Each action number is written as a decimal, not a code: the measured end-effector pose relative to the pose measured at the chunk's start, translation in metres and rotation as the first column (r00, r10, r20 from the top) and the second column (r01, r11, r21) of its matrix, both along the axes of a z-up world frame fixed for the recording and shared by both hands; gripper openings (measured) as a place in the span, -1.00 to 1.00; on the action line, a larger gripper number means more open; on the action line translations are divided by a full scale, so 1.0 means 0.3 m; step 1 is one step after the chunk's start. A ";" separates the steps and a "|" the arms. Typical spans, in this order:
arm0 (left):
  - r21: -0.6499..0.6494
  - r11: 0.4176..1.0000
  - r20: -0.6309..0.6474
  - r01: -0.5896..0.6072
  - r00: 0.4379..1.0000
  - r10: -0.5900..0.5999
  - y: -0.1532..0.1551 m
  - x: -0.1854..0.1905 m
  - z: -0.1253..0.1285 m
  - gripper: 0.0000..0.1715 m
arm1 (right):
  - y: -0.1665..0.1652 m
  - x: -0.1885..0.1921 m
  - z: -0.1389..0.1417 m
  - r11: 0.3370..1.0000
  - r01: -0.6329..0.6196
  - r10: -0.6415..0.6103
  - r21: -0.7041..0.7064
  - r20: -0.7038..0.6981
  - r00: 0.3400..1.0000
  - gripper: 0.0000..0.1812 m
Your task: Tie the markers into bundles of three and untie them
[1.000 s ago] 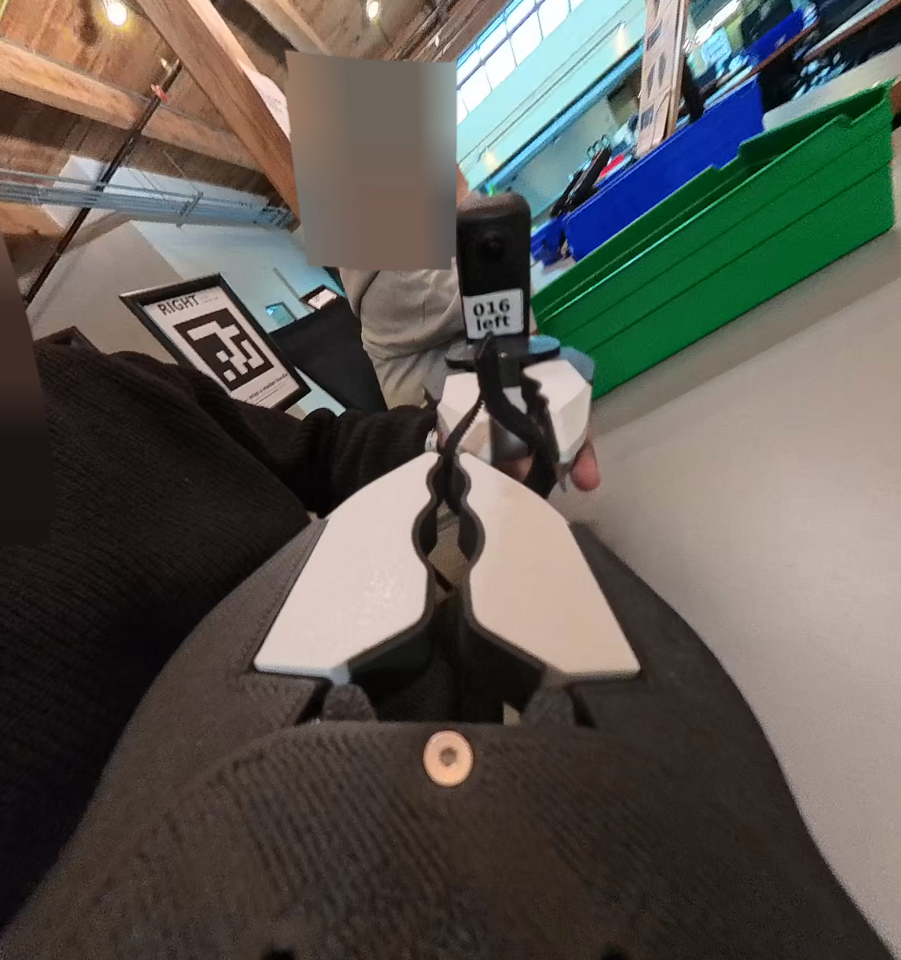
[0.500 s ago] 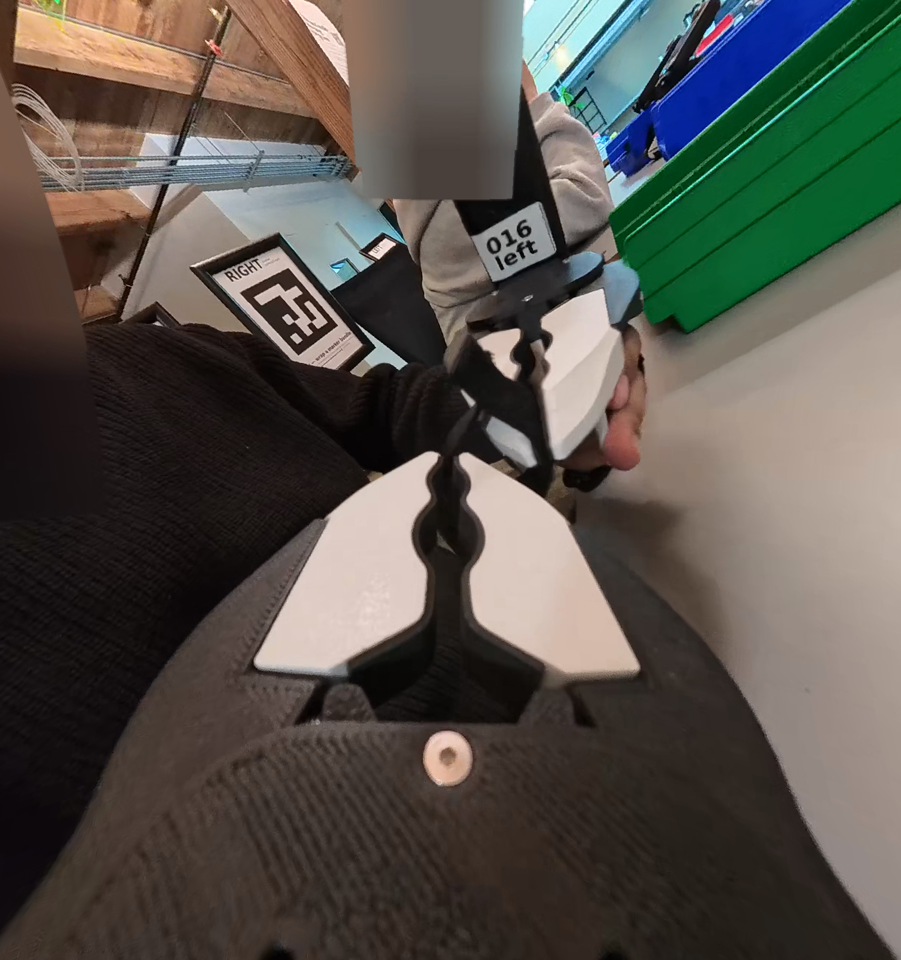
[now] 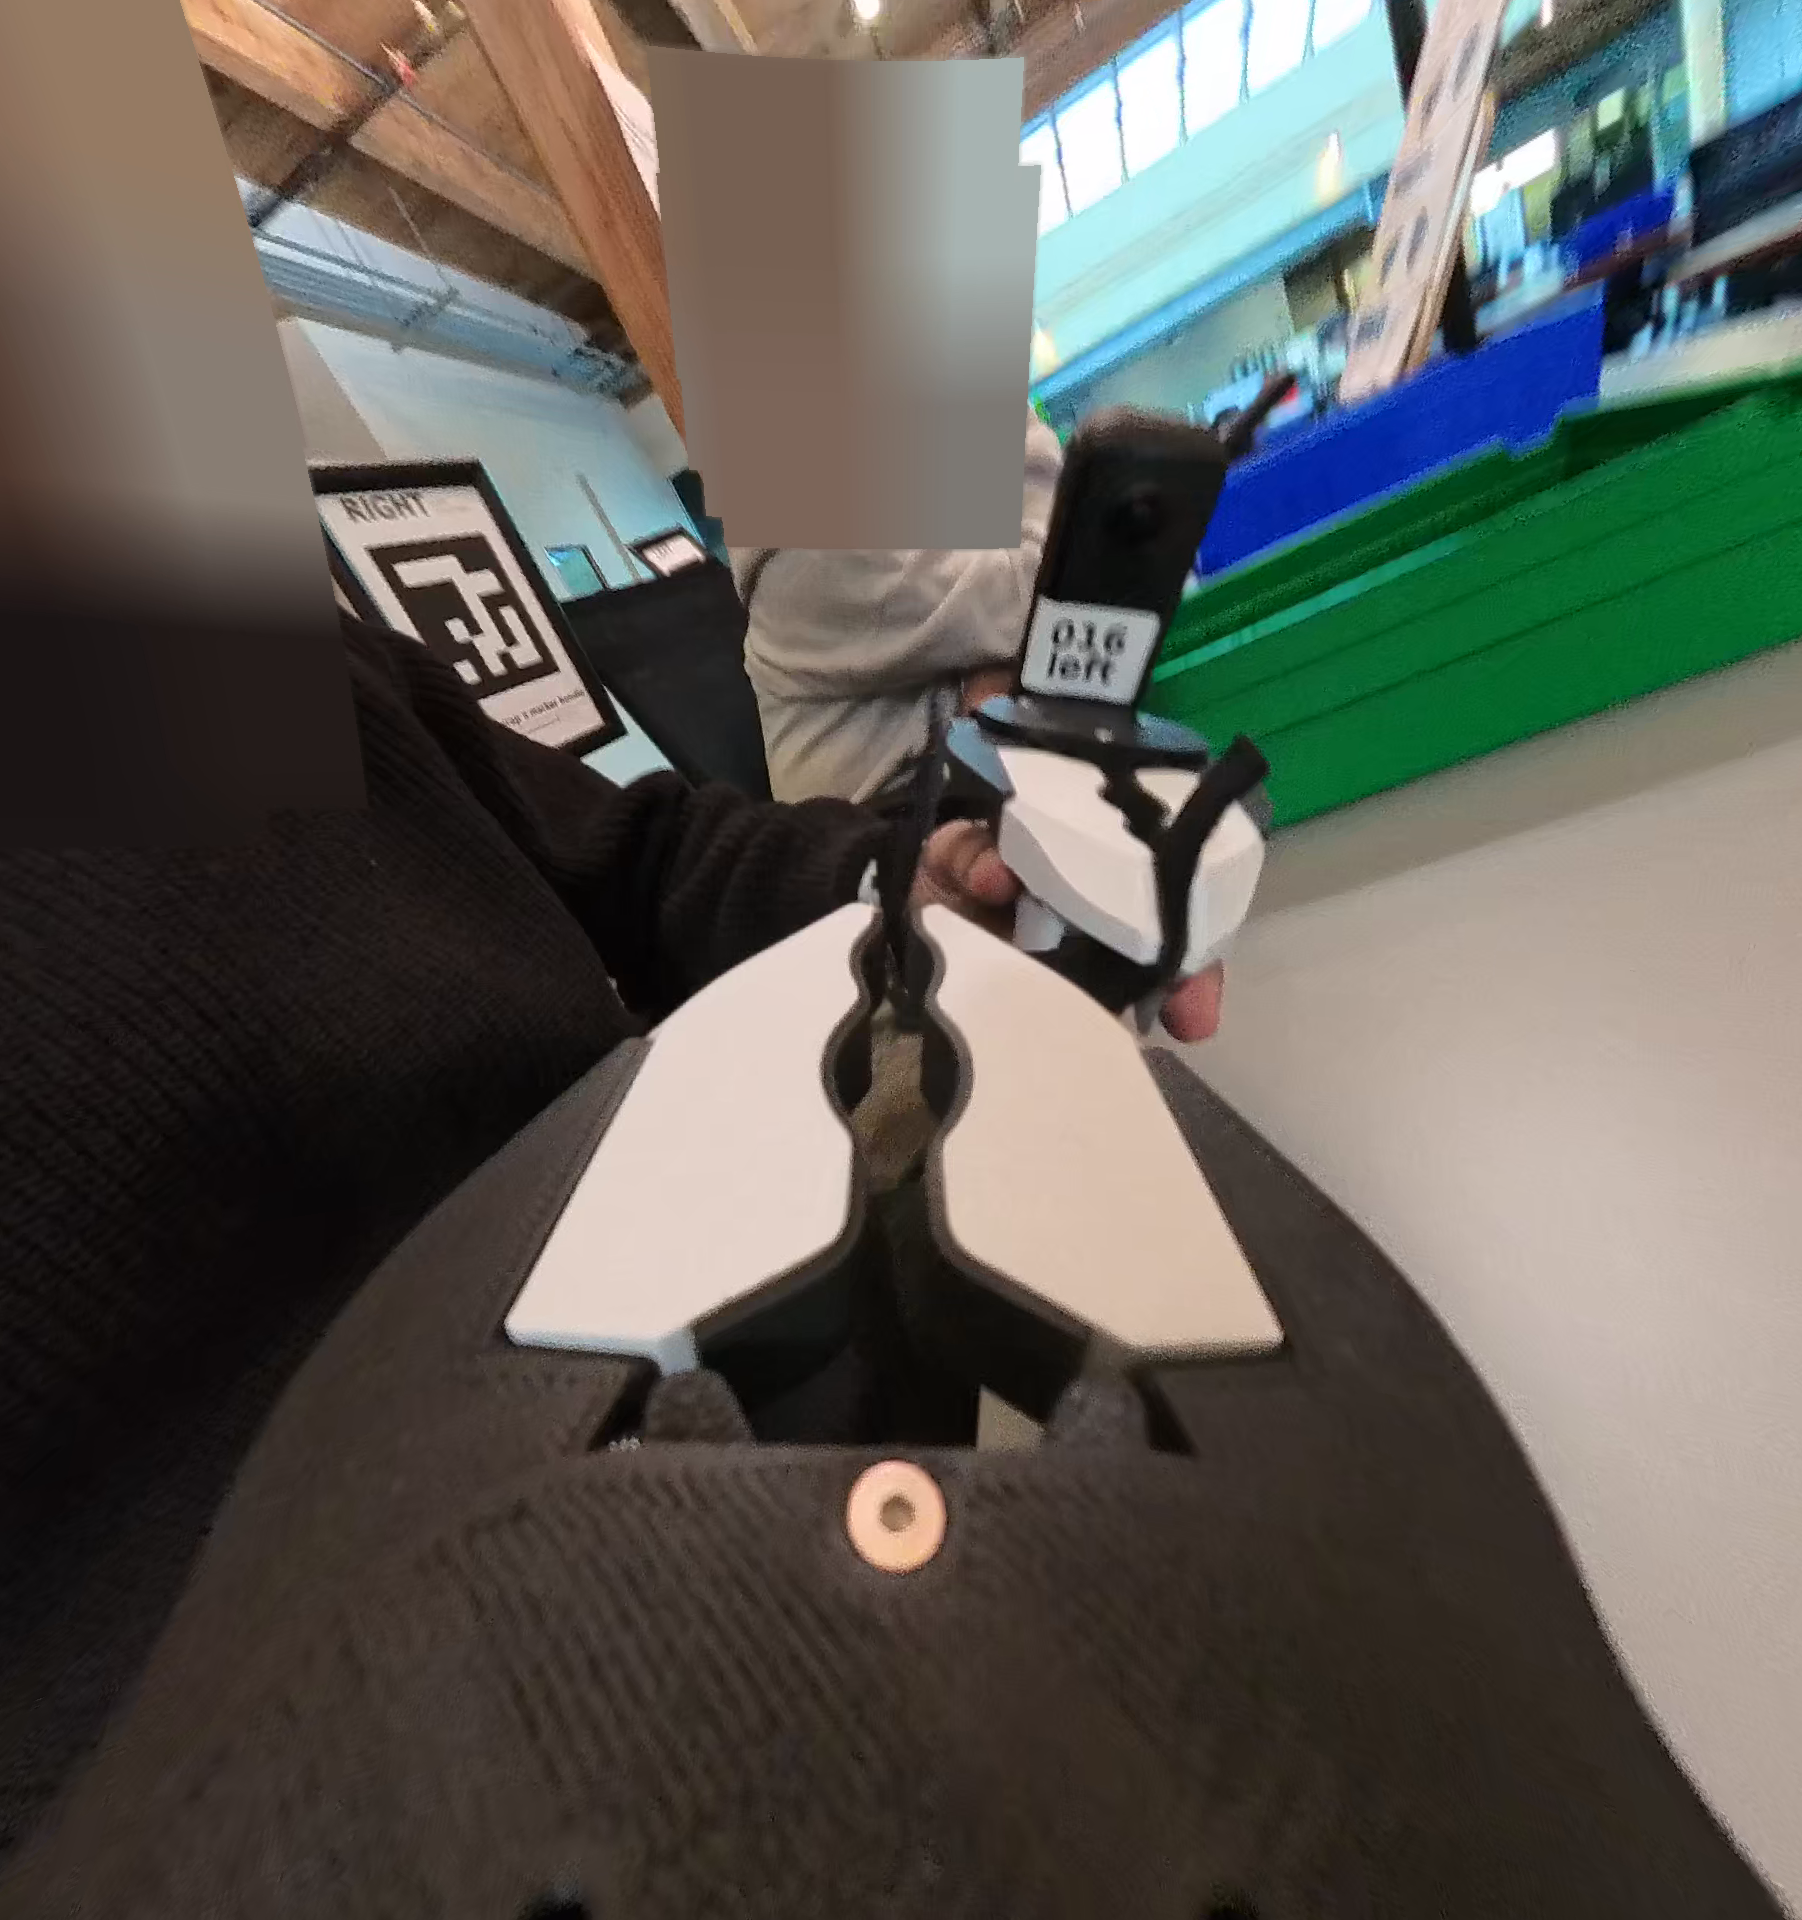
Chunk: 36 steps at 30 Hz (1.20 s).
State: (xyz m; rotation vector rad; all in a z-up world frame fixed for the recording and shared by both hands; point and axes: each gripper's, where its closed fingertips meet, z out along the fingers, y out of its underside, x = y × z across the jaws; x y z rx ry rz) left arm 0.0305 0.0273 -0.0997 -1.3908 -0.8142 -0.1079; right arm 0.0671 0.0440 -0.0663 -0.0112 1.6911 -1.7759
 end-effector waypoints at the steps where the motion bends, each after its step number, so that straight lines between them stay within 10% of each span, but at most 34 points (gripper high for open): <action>1: 0.007 1.000 0.002 -0.018 1.000 0.018 -0.009 -0.007 0.002 -0.97 | 0.013 -0.009 0.021 0.999 0.014 -0.015 -0.050 -0.014 1.000 -0.95; 6: -0.019 0.982 0.033 -0.190 0.981 0.191 -0.102 -0.078 -0.028 -0.97 | 0.064 0.066 0.012 0.992 -0.109 0.100 -0.058 -0.140 0.985 -0.98; 17: -0.175 0.979 -0.251 -0.108 0.966 0.062 -0.005 0.000 0.018 -0.97 | -0.018 -0.171 -0.075 0.932 0.341 -0.326 0.119 -0.129 0.936 -0.66; 22: -0.239 0.963 -0.380 -0.127 0.924 0.028 0.042 0.032 0.032 -0.97 | -0.073 -0.069 -0.180 0.932 0.189 -0.176 0.310 -0.067 0.982 -0.61; 25: -0.246 0.964 -0.362 -0.100 0.932 0.004 0.055 0.039 0.017 -0.96 | -0.080 -0.019 -0.212 0.927 0.125 -0.094 0.353 -0.103 0.990 -0.95; 36: -0.114 0.971 -0.234 -0.209 0.956 0.178 -0.041 -0.036 0.032 -0.48 | 0.007 -0.176 -0.071 0.937 0.277 -0.232 0.213 -0.211 0.949 -0.97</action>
